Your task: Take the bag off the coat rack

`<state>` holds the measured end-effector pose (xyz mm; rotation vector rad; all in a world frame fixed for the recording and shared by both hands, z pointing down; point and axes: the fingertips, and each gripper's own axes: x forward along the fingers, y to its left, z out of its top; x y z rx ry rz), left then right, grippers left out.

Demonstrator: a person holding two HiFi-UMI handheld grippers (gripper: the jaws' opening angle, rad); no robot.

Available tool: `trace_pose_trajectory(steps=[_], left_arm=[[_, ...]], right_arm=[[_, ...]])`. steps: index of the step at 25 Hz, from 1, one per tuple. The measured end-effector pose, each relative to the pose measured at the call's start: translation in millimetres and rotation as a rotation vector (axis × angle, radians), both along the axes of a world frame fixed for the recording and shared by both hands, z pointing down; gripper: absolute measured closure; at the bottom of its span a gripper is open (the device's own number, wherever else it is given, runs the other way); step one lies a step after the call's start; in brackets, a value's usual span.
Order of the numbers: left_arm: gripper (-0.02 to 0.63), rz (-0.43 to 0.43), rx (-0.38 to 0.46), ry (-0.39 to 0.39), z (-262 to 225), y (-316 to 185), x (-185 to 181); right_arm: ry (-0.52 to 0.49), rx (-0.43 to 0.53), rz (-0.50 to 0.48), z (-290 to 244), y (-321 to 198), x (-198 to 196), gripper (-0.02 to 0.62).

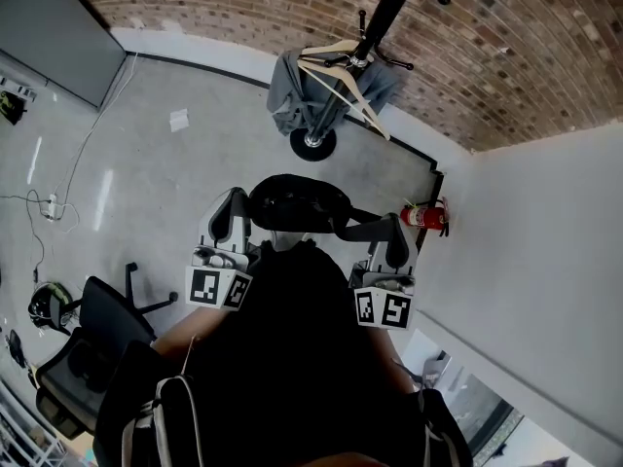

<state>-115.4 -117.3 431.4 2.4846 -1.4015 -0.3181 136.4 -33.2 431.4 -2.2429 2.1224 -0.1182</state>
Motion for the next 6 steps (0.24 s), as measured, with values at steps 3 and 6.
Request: trace_pose_trajectory(steps=[3,6], left_arm=[[0.586,0.01,-0.003,0.001,1.5,1.5,1.7],[0.586,0.016,-0.007,0.003,2.2,3.1,2.1]], right_arm=[[0.002,-0.001,0.017,0.4,4.3,2.6,0.577],[0.001,-0.007,0.031,1.6,7.3,4.5,0.577]])
